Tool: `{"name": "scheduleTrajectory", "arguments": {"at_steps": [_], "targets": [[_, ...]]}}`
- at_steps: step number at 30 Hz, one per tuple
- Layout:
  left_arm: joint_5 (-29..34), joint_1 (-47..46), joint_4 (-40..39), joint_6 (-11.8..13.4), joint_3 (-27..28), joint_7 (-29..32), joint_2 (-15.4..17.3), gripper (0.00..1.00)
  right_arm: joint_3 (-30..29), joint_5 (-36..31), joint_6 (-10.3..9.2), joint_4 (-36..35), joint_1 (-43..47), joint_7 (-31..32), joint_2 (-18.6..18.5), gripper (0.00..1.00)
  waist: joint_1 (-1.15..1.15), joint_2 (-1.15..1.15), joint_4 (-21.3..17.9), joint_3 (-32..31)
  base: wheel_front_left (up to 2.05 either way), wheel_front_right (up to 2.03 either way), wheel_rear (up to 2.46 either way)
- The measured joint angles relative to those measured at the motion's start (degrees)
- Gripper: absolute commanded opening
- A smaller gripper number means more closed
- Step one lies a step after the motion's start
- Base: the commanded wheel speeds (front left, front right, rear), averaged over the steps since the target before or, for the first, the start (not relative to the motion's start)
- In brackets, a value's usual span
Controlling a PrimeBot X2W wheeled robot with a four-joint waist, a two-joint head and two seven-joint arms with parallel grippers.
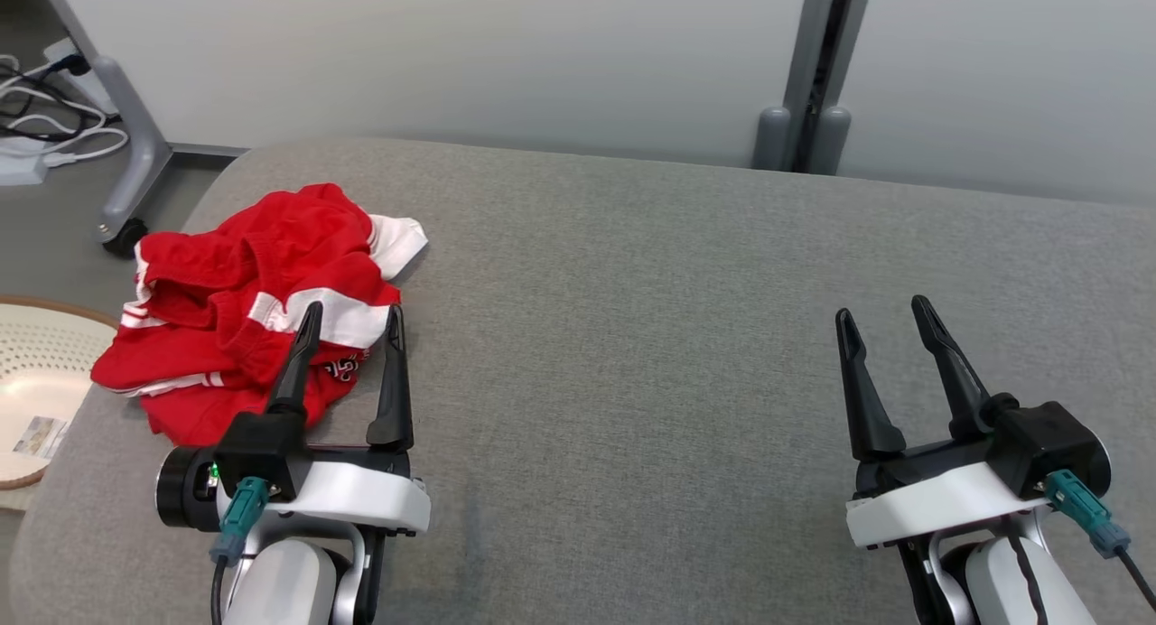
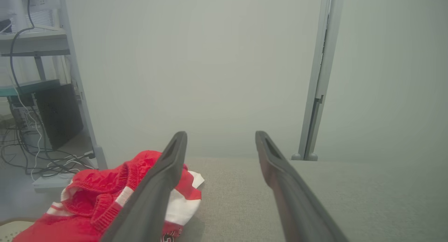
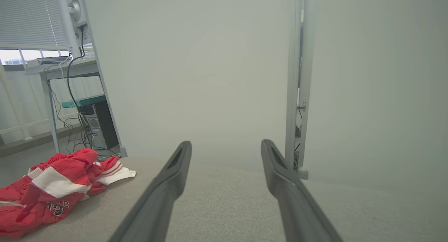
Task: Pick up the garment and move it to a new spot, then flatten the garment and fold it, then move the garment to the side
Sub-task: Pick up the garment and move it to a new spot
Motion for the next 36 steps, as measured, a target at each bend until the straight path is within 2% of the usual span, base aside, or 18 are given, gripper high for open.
{"name": "scheduleTrajectory", "arguments": {"at_steps": [9, 16, 25, 36], "targets": [[-0.7, 0.8, -1.2, 0.9, 0.1, 0.0, 0.0, 1.0, 0.1, -0.1, 0.0, -0.4, 0.2, 0.0, 0.0, 1.0, 0.0, 0.0, 4.6, 0.4, 0.0, 0.0, 0.0], [-0.9, 0.9, -1.9, 1.1, 0.4, 0.0, 0.0, 1.0, 0.4, -0.2, 0.0, -0.4, 0.2, 0.0, 0.0, 1.0, 0.0, 0.0, 6.3, 1.4, 0.0, 0.0, 0.0], [-0.9, 0.5, -1.9, 2.0, 0.8, 0.0, 0.0, 1.0, 0.8, -0.2, 0.0, -0.7, -0.5, 0.0, -0.2, 1.0, 0.0, 0.0, 5.8, 3.3, 0.0, 0.0, 0.0], [-2.6, -7.0, 4.8, 3.9, 2.4, 0.0, 0.0, 1.0, 1.5, 0.2, 0.0, -1.7, -3.2, 0.0, -2.4, 1.0, 0.0, 0.0, 3.4, 9.0, 0.0, 0.0, 0.0]]}}
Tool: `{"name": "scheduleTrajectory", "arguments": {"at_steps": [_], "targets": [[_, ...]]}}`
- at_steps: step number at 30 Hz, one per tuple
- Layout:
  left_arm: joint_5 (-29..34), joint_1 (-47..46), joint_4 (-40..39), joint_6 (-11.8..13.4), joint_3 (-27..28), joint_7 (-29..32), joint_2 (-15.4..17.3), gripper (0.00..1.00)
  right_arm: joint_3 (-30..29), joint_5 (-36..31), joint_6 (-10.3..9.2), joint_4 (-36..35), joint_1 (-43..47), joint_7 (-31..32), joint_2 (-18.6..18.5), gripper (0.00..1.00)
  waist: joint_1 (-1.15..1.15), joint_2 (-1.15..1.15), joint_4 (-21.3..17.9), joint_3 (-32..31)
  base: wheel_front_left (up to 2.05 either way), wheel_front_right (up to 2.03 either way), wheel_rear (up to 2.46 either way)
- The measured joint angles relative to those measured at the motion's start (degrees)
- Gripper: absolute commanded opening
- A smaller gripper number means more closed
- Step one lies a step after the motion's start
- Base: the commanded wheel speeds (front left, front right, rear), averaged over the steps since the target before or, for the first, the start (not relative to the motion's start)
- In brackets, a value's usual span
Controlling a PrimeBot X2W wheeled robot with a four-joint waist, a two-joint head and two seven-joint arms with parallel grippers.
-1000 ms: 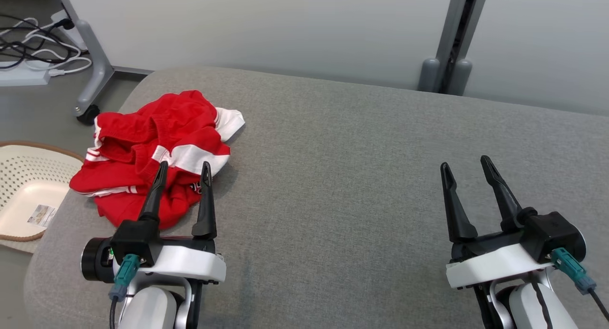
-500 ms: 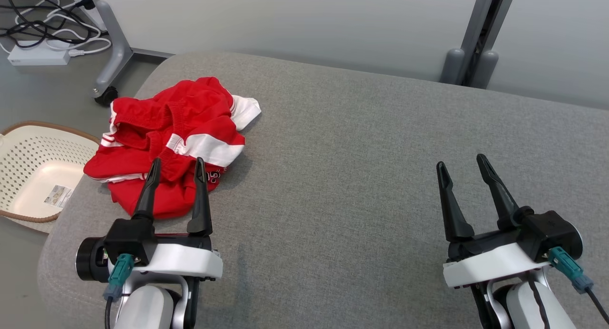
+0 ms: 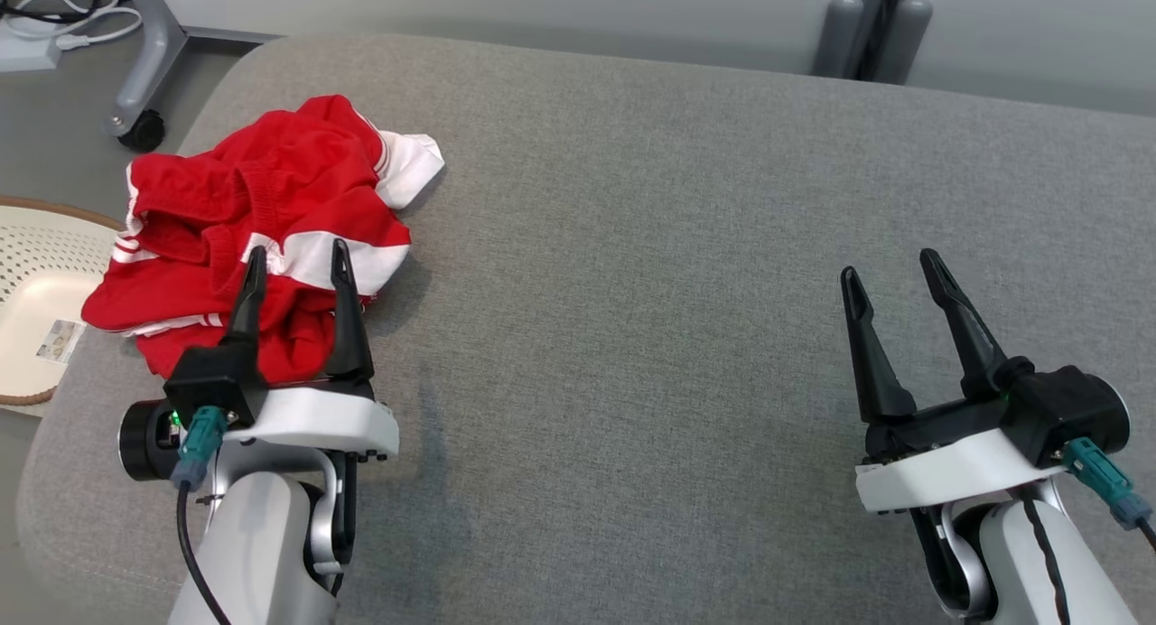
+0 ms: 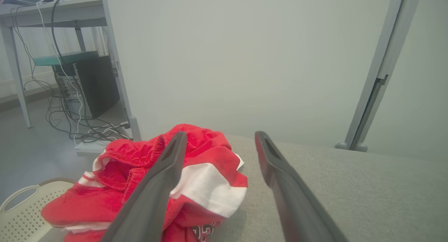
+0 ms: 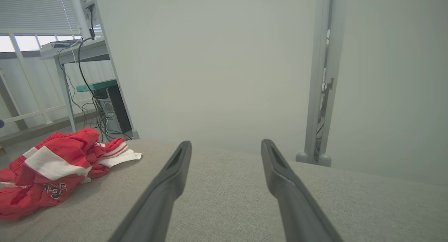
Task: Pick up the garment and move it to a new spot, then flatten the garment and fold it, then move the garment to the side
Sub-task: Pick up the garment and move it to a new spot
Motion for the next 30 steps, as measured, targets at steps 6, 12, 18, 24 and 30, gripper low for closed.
{"name": "scheduleTrajectory", "arguments": {"at_steps": [6, 12, 18, 24, 30], "targets": [[-0.8, -5.6, 6.5, 0.0, 1.5, 0.0, 0.0, 1.0, 0.1, 0.8, 0.0, -0.8, -0.8, 0.0, -0.9, 1.0, 0.0, 0.0, -1.1, 2.9, 0.0, 0.0, 0.0], [-1.5, -12.3, 14.0, 0.4, 1.9, 0.0, 0.0, 1.0, 1.1, 1.6, 0.0, -1.8, -2.7, 0.0, -3.1, 1.0, 0.0, 0.0, -1.4, 6.8, 0.0, 0.0, 0.0], [-1.0, -19.4, 26.3, 2.0, 2.0, 0.0, 0.0, 1.0, 3.5, 4.7, 0.0, -3.4, -4.8, 0.0, -5.7, 1.0, 0.0, 0.0, -1.6, 10.9, 0.0, 0.0, 0.0], [1.8, -25.3, 36.6, 6.0, 1.9, 0.0, 0.4, 1.0, 5.1, 5.9, 0.0, -3.5, -5.8, 0.0, -7.1, 1.0, 0.0, 0.0, -2.5, 12.4, 0.0, 0.0, 0.0], [2.5, -28.7, 44.9, 7.3, 1.7, 0.0, 0.6, 1.0, 5.2, 6.5, 0.0, -3.4, -6.2, 0.0, -7.4, 1.0, 0.0, 0.0, -3.4, 12.2, 0.0, 0.0, 0.0]]}}
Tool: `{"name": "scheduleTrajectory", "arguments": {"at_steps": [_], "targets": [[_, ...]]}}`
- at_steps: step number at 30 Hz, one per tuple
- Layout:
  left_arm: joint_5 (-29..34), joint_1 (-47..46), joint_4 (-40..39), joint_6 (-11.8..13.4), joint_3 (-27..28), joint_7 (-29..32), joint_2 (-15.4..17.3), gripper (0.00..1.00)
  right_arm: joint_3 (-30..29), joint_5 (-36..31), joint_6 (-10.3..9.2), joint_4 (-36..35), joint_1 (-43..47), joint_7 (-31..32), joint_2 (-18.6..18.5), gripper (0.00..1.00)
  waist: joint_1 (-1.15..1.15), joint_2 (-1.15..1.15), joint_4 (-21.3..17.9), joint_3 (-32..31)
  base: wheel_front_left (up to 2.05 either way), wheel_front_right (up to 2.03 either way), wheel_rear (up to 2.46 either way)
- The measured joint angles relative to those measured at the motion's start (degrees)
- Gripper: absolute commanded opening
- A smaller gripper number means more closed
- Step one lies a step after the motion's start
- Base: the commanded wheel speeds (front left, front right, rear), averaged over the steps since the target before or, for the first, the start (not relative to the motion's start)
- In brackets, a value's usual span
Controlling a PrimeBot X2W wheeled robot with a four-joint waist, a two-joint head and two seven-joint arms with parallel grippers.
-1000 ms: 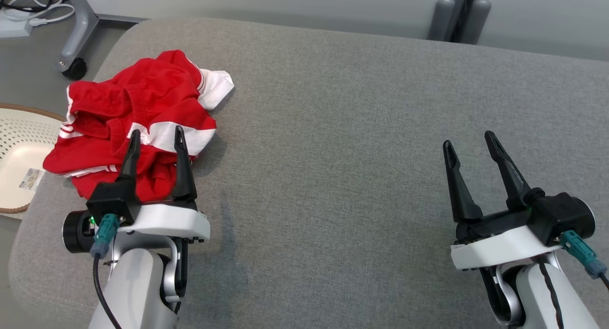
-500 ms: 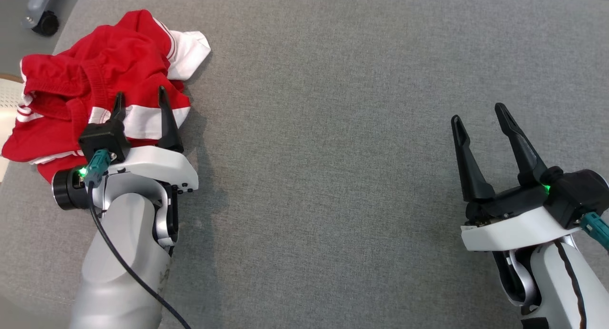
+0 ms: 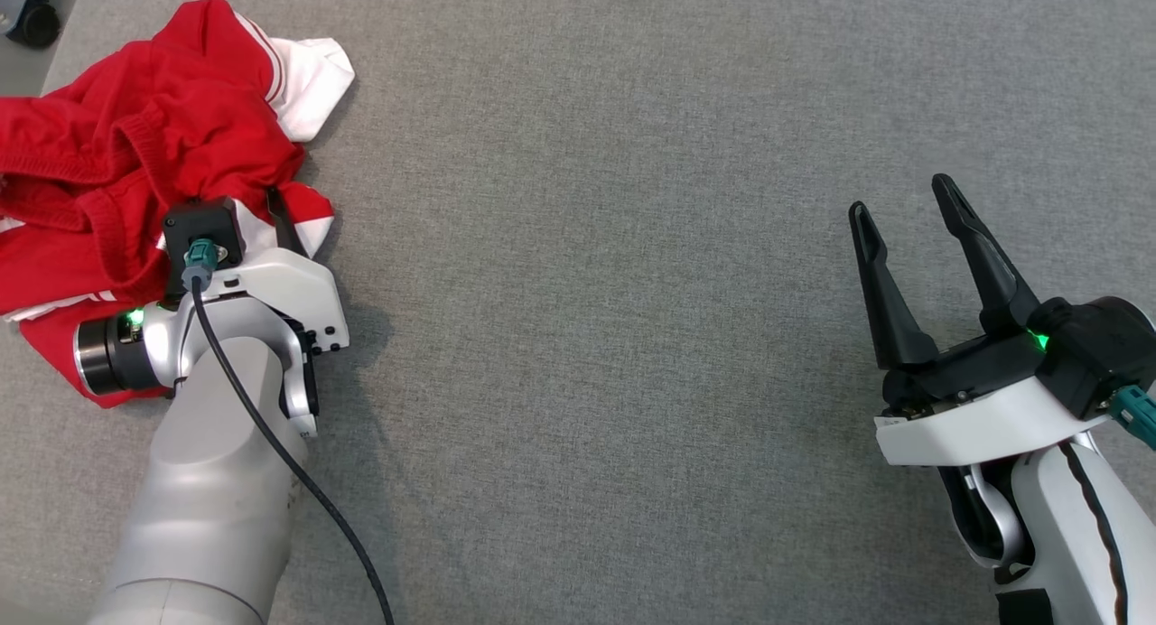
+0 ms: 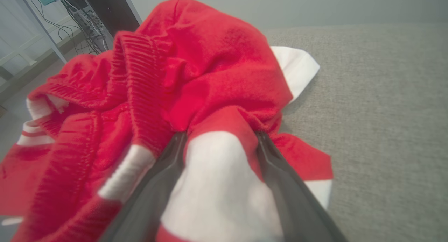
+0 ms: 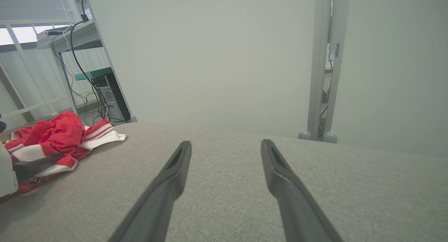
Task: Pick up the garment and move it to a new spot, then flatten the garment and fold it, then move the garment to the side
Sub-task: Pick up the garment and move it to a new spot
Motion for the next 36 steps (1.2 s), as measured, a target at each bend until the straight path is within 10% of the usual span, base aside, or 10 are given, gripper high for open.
{"name": "scheduleTrajectory", "arguments": {"at_steps": [1, 2, 3, 27, 36], "targets": [[0.0, -0.5, 1.4, -0.2, -0.1, 0.0, 0.0, 0.98, 0.0, 0.2, 0.0, 0.0, 0.0, 0.0, 0.2, 1.0, 0.0, 0.0, -0.2, -0.3, 0.0, 0.0, 0.0], [-0.1, -0.5, 1.4, -0.7, -0.1, 0.0, 0.0, 0.26, 0.0, 0.3, 0.0, 0.0, 0.0, 0.0, 0.3, 1.0, 0.0, 0.0, -0.3, -0.4, 0.0, 0.0, 0.0], [-0.2, -0.6, 1.3, -0.8, 0.0, 0.0, 0.1, 0.0, 0.0, 0.4, 0.0, -0.1, 0.0, 0.0, 0.5, 1.0, 0.0, 0.0, -0.4, -0.5, 0.0, 0.0, 0.0], [4.7, 14.5, -43.3, -5.5, 8.6, 0.0, 1.1, 0.0, -1.3, 1.1, 0.01, 0.1, 1.4, 0.0, 3.4, 1.0, 0.0, 0.0, -1.6, -5.5, 0.0, 0.0, 0.0], [7.0, 16.7, -46.6, -7.3, 10.3, 0.0, 1.4, 0.0, -2.2, 1.8, 0.02, 0.3, 2.4, 0.0, 5.2, 1.0, 0.0, 0.0, -4.7, -8.4, 0.0, 0.0, 0.0]]}}
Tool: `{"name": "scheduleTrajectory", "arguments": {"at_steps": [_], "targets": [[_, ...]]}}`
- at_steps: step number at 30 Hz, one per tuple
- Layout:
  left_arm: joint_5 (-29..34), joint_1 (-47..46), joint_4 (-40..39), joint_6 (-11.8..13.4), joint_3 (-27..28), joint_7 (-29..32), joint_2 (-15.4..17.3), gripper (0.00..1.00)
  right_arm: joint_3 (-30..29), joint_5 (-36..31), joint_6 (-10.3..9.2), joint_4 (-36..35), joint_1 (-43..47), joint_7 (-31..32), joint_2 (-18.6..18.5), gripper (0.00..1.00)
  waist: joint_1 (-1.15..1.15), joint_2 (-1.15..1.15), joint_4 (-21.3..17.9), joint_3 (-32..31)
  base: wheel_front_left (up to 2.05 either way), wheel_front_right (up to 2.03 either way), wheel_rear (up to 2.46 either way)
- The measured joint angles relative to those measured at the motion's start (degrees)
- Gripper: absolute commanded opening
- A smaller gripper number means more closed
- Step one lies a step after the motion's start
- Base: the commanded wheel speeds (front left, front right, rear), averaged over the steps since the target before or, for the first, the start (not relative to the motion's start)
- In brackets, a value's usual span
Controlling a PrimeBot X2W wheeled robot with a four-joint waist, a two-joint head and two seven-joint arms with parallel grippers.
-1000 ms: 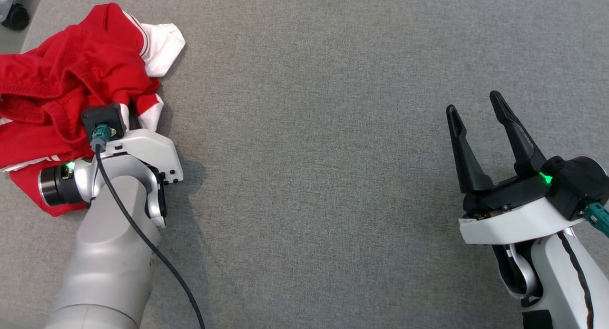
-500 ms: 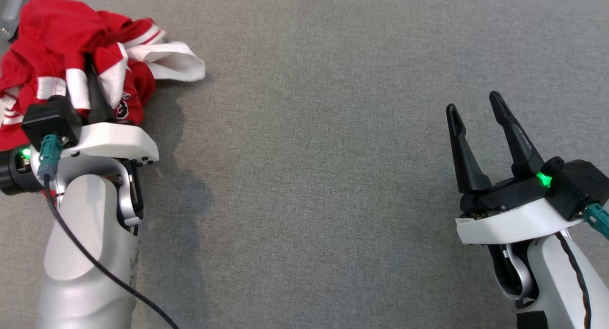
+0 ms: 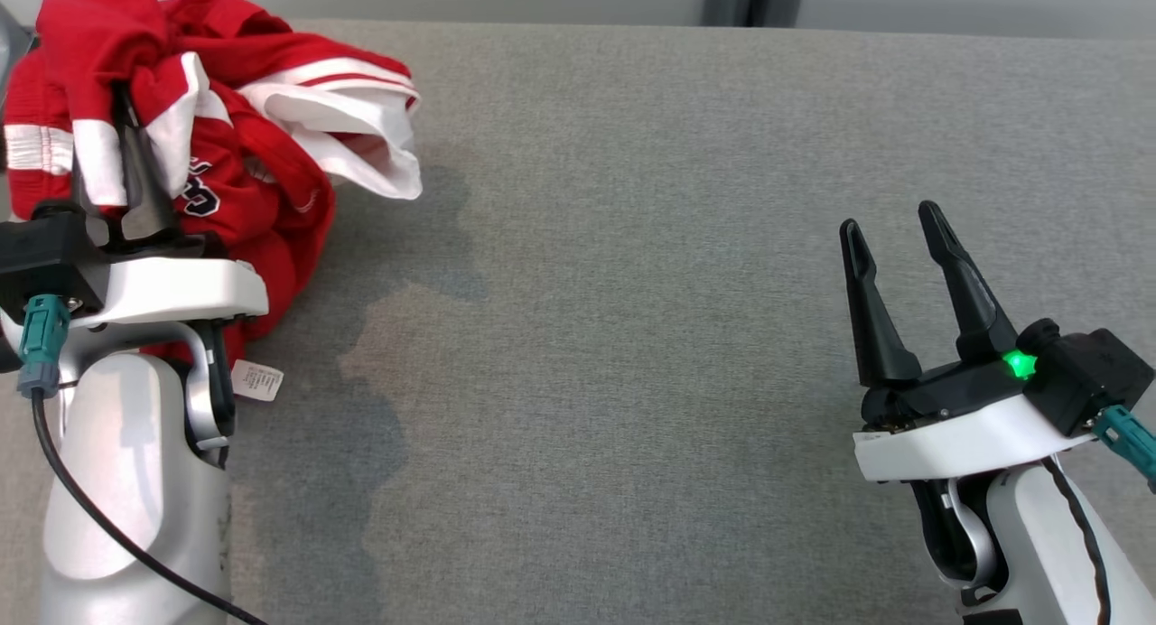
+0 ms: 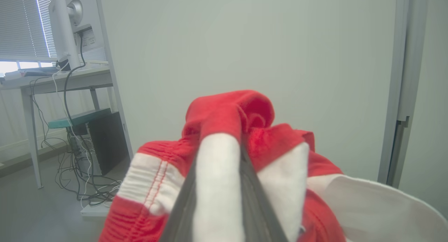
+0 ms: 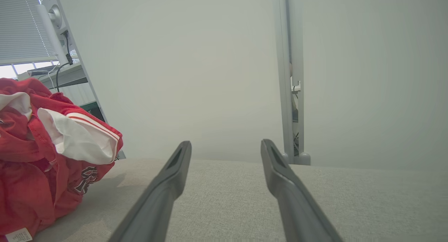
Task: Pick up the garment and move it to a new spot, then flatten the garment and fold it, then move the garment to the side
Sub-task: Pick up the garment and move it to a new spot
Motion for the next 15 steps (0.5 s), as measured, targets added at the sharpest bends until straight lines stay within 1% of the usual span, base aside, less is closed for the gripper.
{"name": "scheduleTrajectory", "arguments": {"at_steps": [5, 15], "targets": [[0.6, 0.1, 0.4, 0.0, 1.4, 0.0, 1.1, 0.0, -0.7, 0.1, 0.05, 0.0, 0.5, 0.0, 0.4, 1.0, 0.0, 0.0, -1.2, -1.0, 0.0, 0.0, 0.0], [2.4, 1.0, -0.8, 0.6, 3.3, 0.0, 2.8, 0.0, -1.3, 0.0, 0.05, 0.2, 1.3, 0.0, 1.0, 1.0, 0.0, 0.0, -1.0, -1.9, 0.0, 0.0, 0.0]]}}
